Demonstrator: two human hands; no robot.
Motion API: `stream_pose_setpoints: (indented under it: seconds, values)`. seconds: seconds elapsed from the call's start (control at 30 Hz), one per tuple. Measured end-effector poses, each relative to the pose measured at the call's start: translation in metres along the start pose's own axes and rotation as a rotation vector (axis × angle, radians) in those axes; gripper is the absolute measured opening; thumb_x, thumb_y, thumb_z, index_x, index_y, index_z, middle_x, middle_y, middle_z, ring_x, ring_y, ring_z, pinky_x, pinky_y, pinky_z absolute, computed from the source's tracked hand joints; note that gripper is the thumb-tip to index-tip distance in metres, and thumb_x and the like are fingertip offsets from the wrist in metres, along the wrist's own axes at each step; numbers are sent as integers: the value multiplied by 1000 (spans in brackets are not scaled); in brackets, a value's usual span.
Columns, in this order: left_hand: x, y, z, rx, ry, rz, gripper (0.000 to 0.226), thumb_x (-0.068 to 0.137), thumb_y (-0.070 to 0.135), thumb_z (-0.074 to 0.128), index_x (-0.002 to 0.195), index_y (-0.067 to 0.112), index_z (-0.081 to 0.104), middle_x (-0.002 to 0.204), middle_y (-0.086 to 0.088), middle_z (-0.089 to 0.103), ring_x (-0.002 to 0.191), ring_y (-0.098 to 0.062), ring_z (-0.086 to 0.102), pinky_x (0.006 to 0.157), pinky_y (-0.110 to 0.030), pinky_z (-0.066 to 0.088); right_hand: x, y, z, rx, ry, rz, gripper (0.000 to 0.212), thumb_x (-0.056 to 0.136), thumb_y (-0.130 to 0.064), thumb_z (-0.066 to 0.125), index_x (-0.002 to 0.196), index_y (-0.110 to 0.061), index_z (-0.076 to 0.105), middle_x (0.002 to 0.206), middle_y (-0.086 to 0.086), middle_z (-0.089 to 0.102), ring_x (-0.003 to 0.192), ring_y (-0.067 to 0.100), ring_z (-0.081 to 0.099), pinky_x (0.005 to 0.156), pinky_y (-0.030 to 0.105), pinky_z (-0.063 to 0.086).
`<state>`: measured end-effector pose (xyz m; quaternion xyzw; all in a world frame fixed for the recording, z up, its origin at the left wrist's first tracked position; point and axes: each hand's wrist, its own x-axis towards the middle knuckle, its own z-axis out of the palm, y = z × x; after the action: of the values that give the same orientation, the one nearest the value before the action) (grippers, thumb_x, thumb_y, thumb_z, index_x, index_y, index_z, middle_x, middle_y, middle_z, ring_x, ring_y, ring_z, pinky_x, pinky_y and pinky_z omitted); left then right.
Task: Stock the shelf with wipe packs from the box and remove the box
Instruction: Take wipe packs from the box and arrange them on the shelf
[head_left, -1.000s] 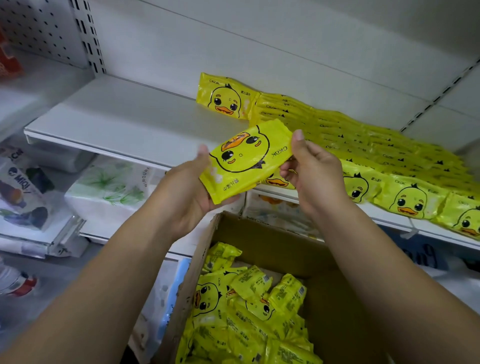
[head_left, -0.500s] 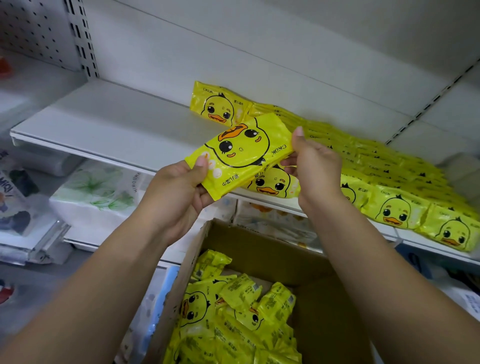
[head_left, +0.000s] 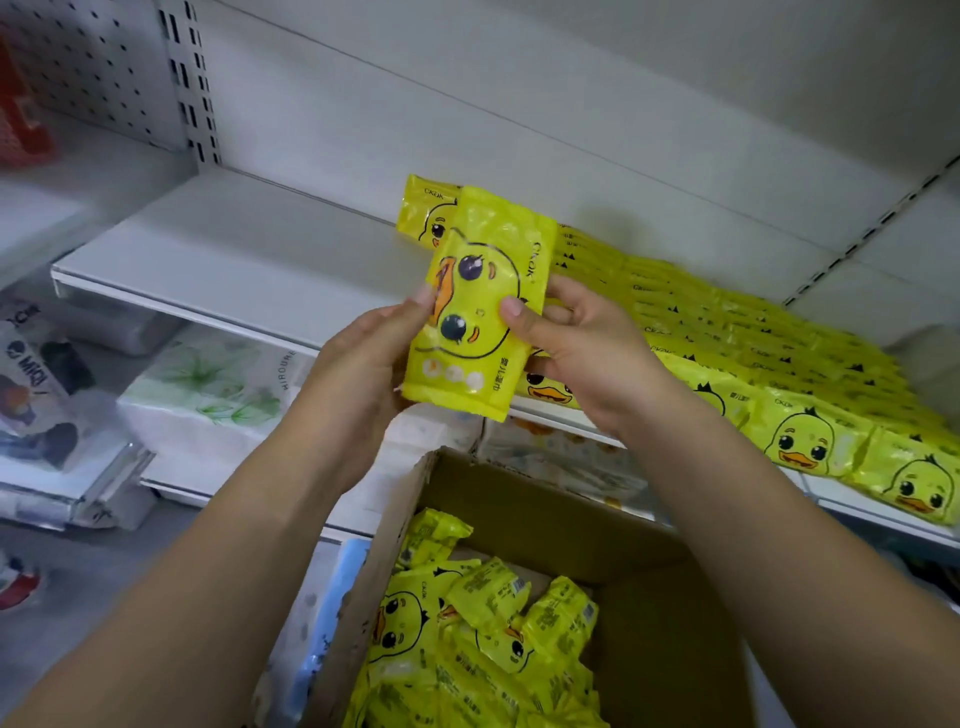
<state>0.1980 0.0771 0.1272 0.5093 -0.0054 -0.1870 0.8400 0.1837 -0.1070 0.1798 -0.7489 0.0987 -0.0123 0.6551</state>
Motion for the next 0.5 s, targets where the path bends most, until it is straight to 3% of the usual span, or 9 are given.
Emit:
stream_pose_setpoints:
  seconds: [0.07,0.17,0.23,0.33,0.43,0.5]
  values:
    - [-1,3,-3,81,15,-26,52,88,52,69,121,13,68,112,-10,76,103,-31,73,87,-45,59,3,-3,-1,-100,-84,-17,26,90,-16,72,116,-15,67,103,9,78,92,23,76,78,38,61]
    - [0,1,-3,49,77,10,31,96,36,63,111,10,70,107,-10,78,95,-28,74,77,-37,62,8,-8,4,-48,-137,18,41,80,-32,75,116,-15,69,106,7,77,93,21,74,79,38,59]
    - [1,2,-2,-53,72,12,29,98,28,62,117,7,68,109,-12,77,97,-29,75,79,-36,63,13,-12,9,-66,-203,29,40,77,-32,76,113,-18,70,106,2,77,92,18,74,80,37,60]
    - [6,3,-4,-51,129,35,25,99,26,63,114,7,70,106,-10,78,98,-27,74,87,-37,62,25,-17,16,-244,-273,-24,25,86,-14,77,110,-19,70,103,2,78,87,16,75,73,30,60]
    - [17,0,-16,367,357,110,27,97,37,66,111,14,73,103,-2,76,100,-18,70,94,-38,56,58,-25,19,-468,-244,-75,26,84,-18,81,106,-10,71,105,9,77,87,23,76,73,38,61]
    - [22,-2,-26,719,466,126,38,98,40,63,124,14,68,120,-3,70,116,-21,63,100,-36,47,82,-30,26,-638,-177,-128,50,74,-37,86,104,-2,67,110,25,69,97,38,70,80,52,59]
